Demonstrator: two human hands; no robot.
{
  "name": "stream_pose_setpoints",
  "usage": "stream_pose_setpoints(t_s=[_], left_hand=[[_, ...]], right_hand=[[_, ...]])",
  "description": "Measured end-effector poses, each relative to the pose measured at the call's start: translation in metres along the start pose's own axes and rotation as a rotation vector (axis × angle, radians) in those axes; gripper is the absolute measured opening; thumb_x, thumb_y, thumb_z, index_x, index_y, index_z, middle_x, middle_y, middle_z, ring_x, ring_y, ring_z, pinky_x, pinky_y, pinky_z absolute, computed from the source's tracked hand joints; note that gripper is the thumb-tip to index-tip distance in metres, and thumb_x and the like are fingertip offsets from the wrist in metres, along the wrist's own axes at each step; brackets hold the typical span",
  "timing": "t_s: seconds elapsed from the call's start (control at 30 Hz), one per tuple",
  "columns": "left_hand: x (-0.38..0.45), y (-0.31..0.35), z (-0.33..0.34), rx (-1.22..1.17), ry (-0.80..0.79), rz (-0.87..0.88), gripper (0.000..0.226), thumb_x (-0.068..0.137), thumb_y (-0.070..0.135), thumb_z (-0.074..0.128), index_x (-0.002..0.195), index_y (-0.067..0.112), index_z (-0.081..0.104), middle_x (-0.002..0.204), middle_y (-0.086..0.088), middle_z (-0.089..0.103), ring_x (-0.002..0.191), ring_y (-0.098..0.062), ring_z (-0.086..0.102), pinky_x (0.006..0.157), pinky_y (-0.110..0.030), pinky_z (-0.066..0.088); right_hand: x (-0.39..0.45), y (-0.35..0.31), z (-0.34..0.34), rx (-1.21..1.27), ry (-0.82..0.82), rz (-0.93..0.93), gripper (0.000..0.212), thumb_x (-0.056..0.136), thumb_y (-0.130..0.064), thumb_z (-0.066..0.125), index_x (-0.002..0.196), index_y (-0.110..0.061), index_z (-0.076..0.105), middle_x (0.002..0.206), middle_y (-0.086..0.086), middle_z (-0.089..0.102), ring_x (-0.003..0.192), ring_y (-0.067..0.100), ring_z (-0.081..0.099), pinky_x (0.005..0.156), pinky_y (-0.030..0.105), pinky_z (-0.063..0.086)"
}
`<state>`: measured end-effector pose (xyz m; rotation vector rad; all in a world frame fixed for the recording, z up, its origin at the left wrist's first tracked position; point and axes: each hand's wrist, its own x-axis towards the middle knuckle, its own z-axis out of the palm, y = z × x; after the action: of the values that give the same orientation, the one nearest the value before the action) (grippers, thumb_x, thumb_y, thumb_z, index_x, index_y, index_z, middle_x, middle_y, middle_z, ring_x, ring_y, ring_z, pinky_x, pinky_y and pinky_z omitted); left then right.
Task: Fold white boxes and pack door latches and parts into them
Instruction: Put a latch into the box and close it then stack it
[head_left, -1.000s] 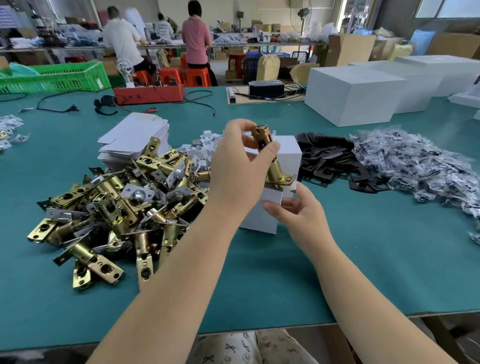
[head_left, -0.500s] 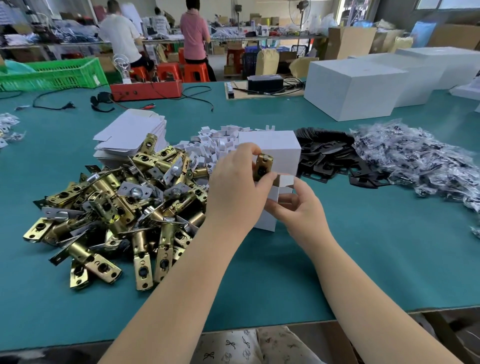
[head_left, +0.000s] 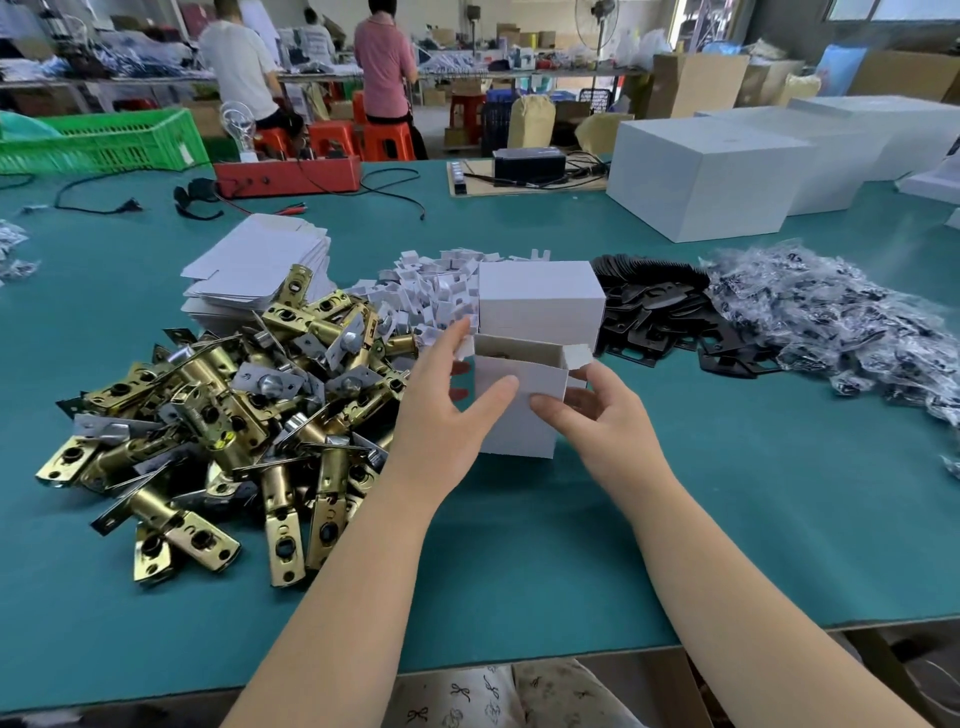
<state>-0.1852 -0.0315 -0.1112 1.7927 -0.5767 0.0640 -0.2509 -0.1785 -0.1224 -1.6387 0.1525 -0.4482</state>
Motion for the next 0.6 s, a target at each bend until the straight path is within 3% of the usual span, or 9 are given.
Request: stream_pose_setpoints(t_s=[0.13,0.2,0.27,0.37,0.47,0.6], left_hand=[[0.001,-0.005,0.003,0.061,-0.028,-0.016,0.051,0.094,0.031,0.06,0.14,0.025,0.039,0.121,0.012,0.042,0.121,-0.015,0.045,0.102,-0.042,0.046],[0.002,-0.005,0.006,0.101,-0.032,-0.023,0.046,0.097,0.029,0.055,0.139,0.021,0.036,0.121,0.008,0.037,0.121,-0.015,0.042,0.107,-0.037,0.04],[0.002,-0.006,0.009,0.064,-0.073,-0.038,0.044,0.1,0.024,0.05,0.14,0.017,0.032,0.129,-0.001,0.039,0.115,-0.01,0.045,0.106,-0.027,0.038],[0.001,-0.004,0.011,-0.034,-0.125,-0.049,0.039,0.102,0.018,0.046,0.138,0.017,0.031,0.122,-0.004,0.047,0.088,0.007,0.05,0.086,-0.008,0.04],[-0.001,-0.003,0.013,-0.124,-0.113,-0.056,0.032,0.101,0.014,0.046,0.129,0.025,0.033,0.117,0.002,0.049,0.087,0.013,0.051,0.082,-0.004,0.038],[-0.006,-0.003,0.014,-0.198,-0.102,-0.093,0.03,0.096,0.033,0.047,0.12,0.045,0.033,0.118,0.015,0.05,0.1,0.011,0.049,0.084,-0.003,0.037]], right_hand=[[0.004,0.002,-0.002,0.096,-0.047,-0.042,0.038,0.081,-0.009,0.053,0.116,-0.022,0.061,0.109,-0.008,0.07,0.1,0.006,0.065,0.079,0.015,0.05],[0.009,0.003,-0.004,0.18,0.131,-0.004,0.039,0.08,-0.005,0.048,0.116,-0.017,0.061,0.106,-0.001,0.069,0.095,0.011,0.066,0.079,0.019,0.052],[0.018,0.006,-0.014,0.226,0.409,0.08,0.028,0.087,-0.001,0.045,0.101,-0.02,0.063,0.093,0.001,0.067,0.079,0.012,0.063,0.068,0.019,0.052],[0.045,0.009,-0.038,0.143,0.617,0.194,0.026,0.089,0.0,0.043,0.088,-0.021,0.059,0.089,0.001,0.062,0.07,0.007,0.054,0.055,0.015,0.046],[0.084,0.019,-0.062,-0.299,0.53,0.084,0.027,0.09,-0.002,0.047,0.103,-0.019,0.063,0.102,-0.001,0.064,0.084,0.012,0.056,0.069,0.018,0.043],[0.131,0.024,-0.081,-0.929,0.191,-0.166,0.038,0.091,-0.014,0.058,0.129,-0.009,0.058,0.126,0.01,0.062,0.115,0.029,0.054,0.102,0.041,0.039]])
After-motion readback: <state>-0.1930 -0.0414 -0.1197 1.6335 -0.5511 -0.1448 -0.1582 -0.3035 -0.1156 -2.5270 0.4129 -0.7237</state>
